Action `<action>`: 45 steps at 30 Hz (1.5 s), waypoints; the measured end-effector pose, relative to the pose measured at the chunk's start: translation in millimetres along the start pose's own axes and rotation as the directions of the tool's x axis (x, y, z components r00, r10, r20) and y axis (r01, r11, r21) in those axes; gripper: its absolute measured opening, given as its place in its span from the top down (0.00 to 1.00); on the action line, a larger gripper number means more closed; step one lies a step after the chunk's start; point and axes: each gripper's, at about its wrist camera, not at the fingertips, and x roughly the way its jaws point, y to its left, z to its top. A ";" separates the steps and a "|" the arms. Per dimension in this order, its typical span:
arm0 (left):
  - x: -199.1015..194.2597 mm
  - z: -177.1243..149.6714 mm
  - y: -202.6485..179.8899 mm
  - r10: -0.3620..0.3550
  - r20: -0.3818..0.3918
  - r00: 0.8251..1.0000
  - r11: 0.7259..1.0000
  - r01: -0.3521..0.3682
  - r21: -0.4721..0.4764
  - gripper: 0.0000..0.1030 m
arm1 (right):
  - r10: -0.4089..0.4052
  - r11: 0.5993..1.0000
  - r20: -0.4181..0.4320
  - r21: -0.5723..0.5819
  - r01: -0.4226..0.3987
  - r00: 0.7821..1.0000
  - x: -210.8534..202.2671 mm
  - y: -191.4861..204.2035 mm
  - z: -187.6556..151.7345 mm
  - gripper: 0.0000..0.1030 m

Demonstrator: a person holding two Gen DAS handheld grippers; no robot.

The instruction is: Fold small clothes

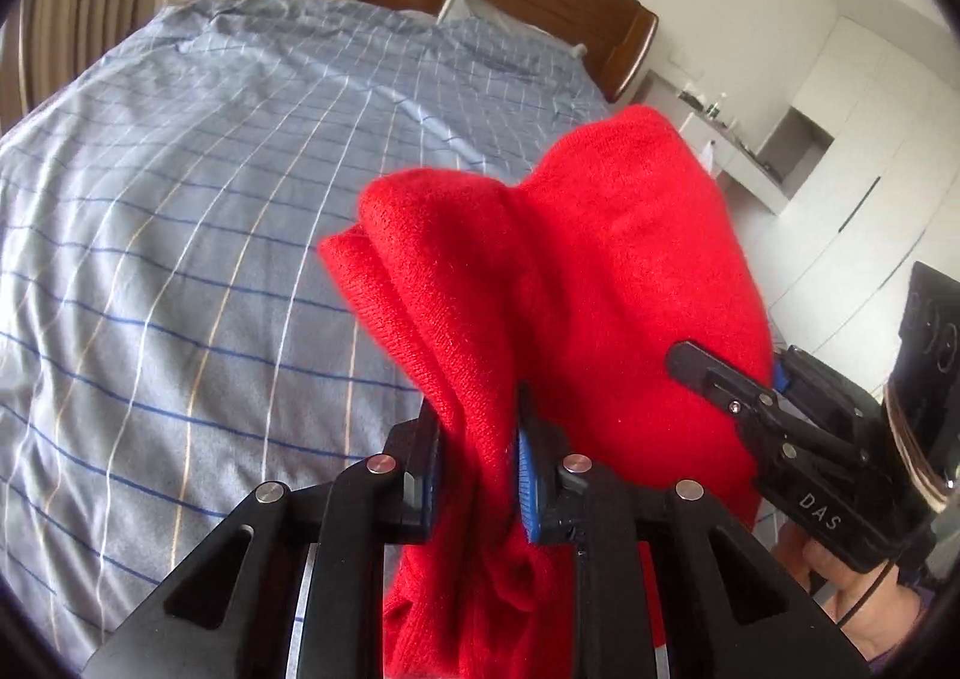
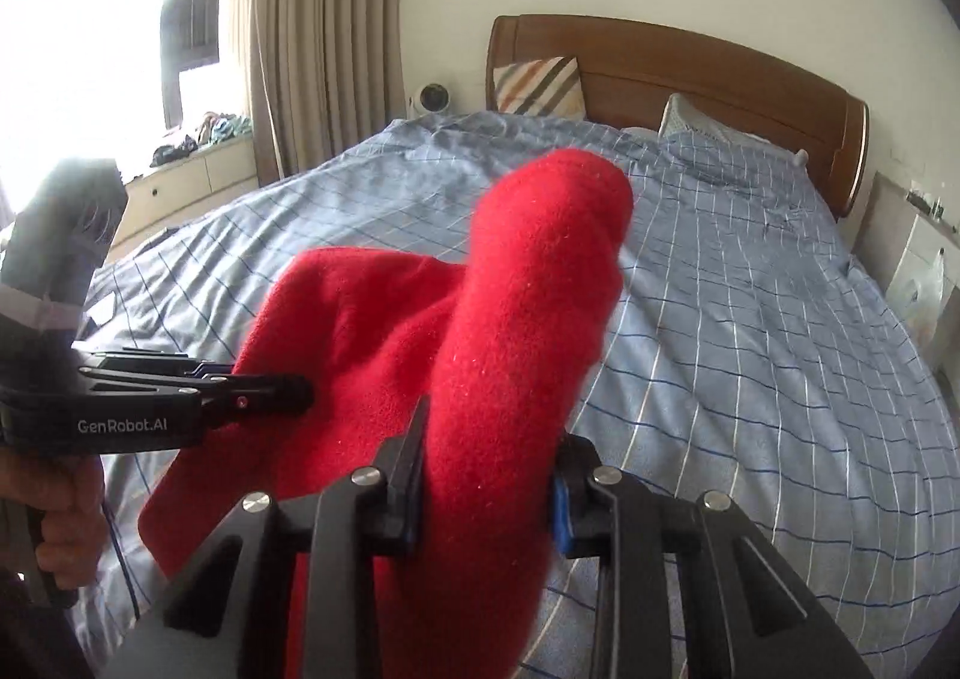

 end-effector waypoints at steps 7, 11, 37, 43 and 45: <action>21.2 -40.5 -7.8 0.318 0.042 0.947 0.938 -0.321 0.132 0.16 | -0.021 0.959 -0.166 0.275 0.067 0.986 3.1 -93.1 -41.3 0.10; -5.3 -92.7 -19.3 0.383 0.085 0.920 0.897 -0.392 0.203 0.08 | -0.098 0.956 -0.252 0.244 0.162 0.963 -28.2 -115.3 -101.3 0.10; -1.1 -227.2 -48.9 0.485 -0.113 0.867 0.874 -0.482 0.055 0.00 | -0.187 0.969 -0.339 0.088 0.230 0.922 -94.9 -28.8 -249.1 0.00; -1.7 -229.7 -51.4 0.486 -0.098 0.868 0.874 -0.483 0.055 0.00 | -0.191 0.969 -0.337 0.085 0.232 0.922 -93.1 -27.9 -249.9 0.00; -1.8 -229.5 -51.5 0.486 -0.096 0.869 0.874 -0.483 0.055 0.00 | -0.192 0.969 -0.331 0.084 0.232 0.924 -92.7 -27.8 -251.1 0.00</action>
